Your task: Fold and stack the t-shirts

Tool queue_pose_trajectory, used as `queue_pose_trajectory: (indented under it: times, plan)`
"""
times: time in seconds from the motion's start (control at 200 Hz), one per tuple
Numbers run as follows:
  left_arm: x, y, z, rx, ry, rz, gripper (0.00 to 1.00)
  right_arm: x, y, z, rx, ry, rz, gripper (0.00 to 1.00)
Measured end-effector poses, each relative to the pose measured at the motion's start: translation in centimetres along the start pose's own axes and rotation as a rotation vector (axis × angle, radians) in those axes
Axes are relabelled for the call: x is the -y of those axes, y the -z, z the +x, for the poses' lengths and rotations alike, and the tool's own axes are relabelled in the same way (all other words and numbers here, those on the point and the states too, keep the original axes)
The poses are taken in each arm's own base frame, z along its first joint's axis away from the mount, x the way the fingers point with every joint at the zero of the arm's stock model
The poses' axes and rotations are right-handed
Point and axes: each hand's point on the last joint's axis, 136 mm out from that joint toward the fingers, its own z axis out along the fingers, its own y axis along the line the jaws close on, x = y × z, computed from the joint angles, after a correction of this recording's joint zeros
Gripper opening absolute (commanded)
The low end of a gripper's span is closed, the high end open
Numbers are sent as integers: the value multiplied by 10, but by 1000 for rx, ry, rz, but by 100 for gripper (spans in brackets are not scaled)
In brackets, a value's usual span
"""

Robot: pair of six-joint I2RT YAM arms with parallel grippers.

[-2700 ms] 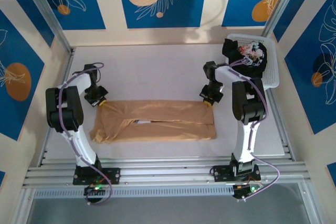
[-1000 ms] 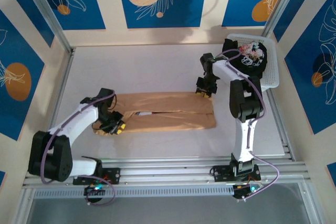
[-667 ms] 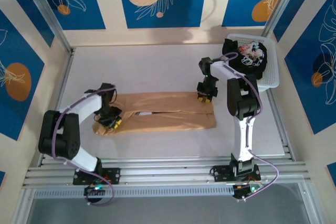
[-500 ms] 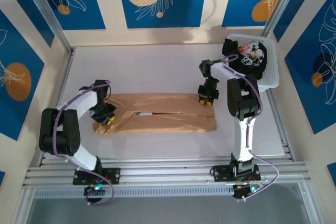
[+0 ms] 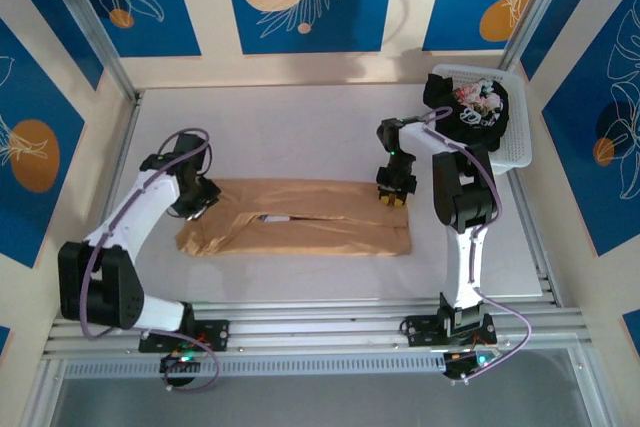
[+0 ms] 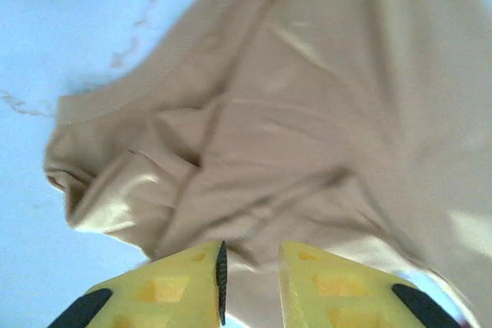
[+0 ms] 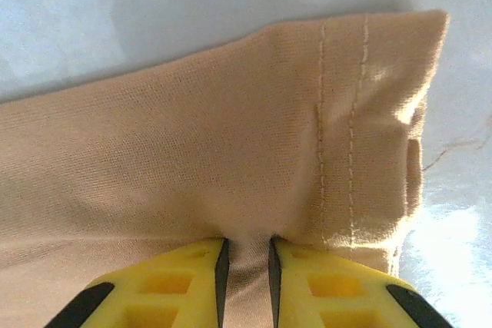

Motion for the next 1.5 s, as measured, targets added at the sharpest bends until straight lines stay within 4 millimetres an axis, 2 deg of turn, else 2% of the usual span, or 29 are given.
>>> queue_pose_trajectory:
  times: [0.065, 0.135, 0.22, 0.37, 0.495, 0.565, 0.665, 0.68, 0.73, 0.83, 0.88, 1.0, 1.08, 1.155, 1.24, 1.315, 1.405, 1.5]
  plan:
    - [3, -7, 18, -53, 2, 13, 25, 0, 0, 0, -1, 0, 0, 25]
    - [-2, -24, 40, -130, 18, -13, 25, 0, 0, 0, -1, 0, 0, 25]
    - [-9, -43, 53, -195, 39, -71, 24, 0, 0, 0, -2, 0, 0, 25]
    - [-7, -75, 44, -241, 71, -137, 22, 1, 0, 2, -3, 0, 2, 25]
    - [8, -95, 17, -252, 78, -165, 19, 8, -2, 13, -18, 0, 11, 24]
    - [30, -102, -6, -235, 61, -142, 18, 12, -4, 24, -36, -5, 14, 24]
    - [82, -115, -48, -182, 29, -51, 18, 16, -10, 45, -76, -19, 11, 25]
    - [84, -116, -49, -181, 29, -47, 18, 16, -11, 47, -79, -19, 9, 25]
    - [108, -122, -66, -156, 18, 0, 18, 16, -13, 58, -93, -23, 9, 24]
    - [169, -134, -95, -122, -13, 124, 18, 8, -19, 84, -131, -20, 6, 25]
    - [206, -137, -110, -97, -33, 210, 19, 1, -21, 98, -149, -15, -2, 25]
    - [280, -150, -121, -70, -84, 373, 19, -24, -27, 132, -197, -20, -48, 25]
    - [326, -154, -113, -63, -111, 487, 20, -42, -30, 152, -230, -38, -86, 25]
    - [359, -155, -106, -62, -109, 585, 22, -61, -32, 166, -258, -80, -139, 25]
    - [384, -156, -97, -68, -98, 672, 28, -82, -31, 175, -281, -126, -192, 27]
    - [400, -151, -95, -66, -85, 731, 40, -95, -26, 176, -282, -154, -223, 31]
    - [403, -143, -100, -40, -102, 749, 53, -106, -15, 168, -271, -192, -268, 39]
    - [397, -131, -108, -12, -115, 719, 55, -105, 1, 158, -252, -229, -313, 44]
